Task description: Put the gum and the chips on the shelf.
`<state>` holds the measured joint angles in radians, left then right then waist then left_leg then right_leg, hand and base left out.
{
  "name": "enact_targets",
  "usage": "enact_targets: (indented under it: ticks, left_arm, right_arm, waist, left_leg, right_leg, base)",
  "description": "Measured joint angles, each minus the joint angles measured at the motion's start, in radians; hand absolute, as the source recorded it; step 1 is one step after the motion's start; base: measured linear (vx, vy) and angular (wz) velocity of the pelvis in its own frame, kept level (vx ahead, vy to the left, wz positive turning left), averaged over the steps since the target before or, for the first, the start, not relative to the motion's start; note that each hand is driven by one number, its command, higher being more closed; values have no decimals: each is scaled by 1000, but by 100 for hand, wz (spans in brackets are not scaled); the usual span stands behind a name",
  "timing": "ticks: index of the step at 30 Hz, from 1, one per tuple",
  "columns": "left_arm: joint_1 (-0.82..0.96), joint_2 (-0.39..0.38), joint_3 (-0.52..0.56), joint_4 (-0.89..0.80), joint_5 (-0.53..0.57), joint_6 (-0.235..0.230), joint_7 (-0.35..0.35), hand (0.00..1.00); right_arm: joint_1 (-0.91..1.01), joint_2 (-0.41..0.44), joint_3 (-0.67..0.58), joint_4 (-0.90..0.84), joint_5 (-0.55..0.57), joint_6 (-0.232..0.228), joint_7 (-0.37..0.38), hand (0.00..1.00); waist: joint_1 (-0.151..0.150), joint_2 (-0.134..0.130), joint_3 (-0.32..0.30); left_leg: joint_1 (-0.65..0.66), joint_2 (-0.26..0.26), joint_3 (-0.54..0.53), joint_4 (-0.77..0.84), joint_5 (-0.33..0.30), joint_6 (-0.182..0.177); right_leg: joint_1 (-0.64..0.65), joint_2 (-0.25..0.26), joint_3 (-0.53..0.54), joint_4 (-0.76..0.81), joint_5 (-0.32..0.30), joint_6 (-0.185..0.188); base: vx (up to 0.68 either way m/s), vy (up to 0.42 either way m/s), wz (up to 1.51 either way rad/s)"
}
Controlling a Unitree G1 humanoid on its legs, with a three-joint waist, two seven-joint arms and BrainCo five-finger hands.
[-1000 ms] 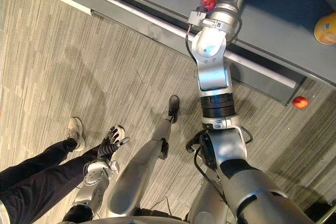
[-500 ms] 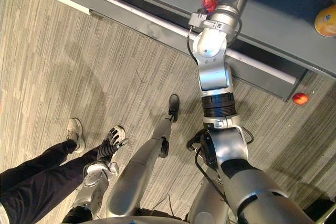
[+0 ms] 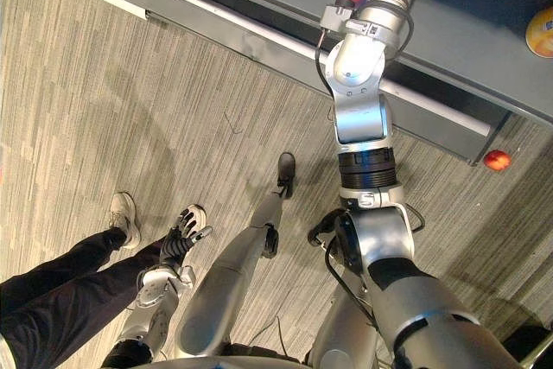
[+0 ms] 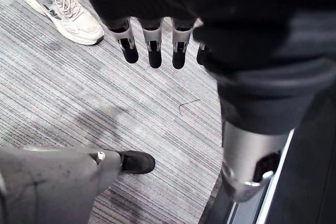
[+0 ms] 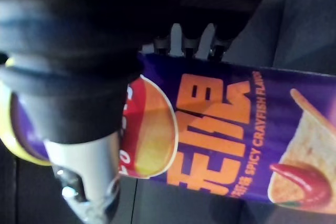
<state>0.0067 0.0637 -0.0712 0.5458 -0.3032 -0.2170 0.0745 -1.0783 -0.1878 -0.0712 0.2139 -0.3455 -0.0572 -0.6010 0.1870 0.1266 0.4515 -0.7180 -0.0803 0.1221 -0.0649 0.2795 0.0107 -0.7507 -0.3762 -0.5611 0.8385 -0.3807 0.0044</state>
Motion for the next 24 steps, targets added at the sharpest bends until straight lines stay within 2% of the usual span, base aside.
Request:
enact_targets:
  ticks: [8, 13, 24]
  left_arm:
    - [0, 0, 0, 5, 0, 0, -1, 0]
    - [2, 0, 0, 19, 0, 1, -1, 0]
    - [2, 0, 0, 20, 1, 3, -2, 0]
  right_arm:
    - [0, 1, 0, 1, 0, 0, 1, 0]
    - [2, 9, 3, 5, 1, 0, 2, 0]
    - [23, 11, 43, 17, 1, -8, 23, 0]
  waist:
    - [-2, 0, 0]
    - [-20, 0, 0]
    - [-22, 0, 0]
  left_leg:
    - [6, 0, 7, 1, 2, 2]
    - [17, 0, 14, 1, 8, 10]
    - [42, 7, 55, -2, 0, 4]
  right_leg:
    - [0, 2, 12, -5, 0, 0]
    - [12, 5, 19, -18, 0, 0]
    - [42, 19, 25, -70, 0, 0]
  base:
    - [-56, -18, -2]
    - [-58, -10, -5]
    - [-65, 6, -13]
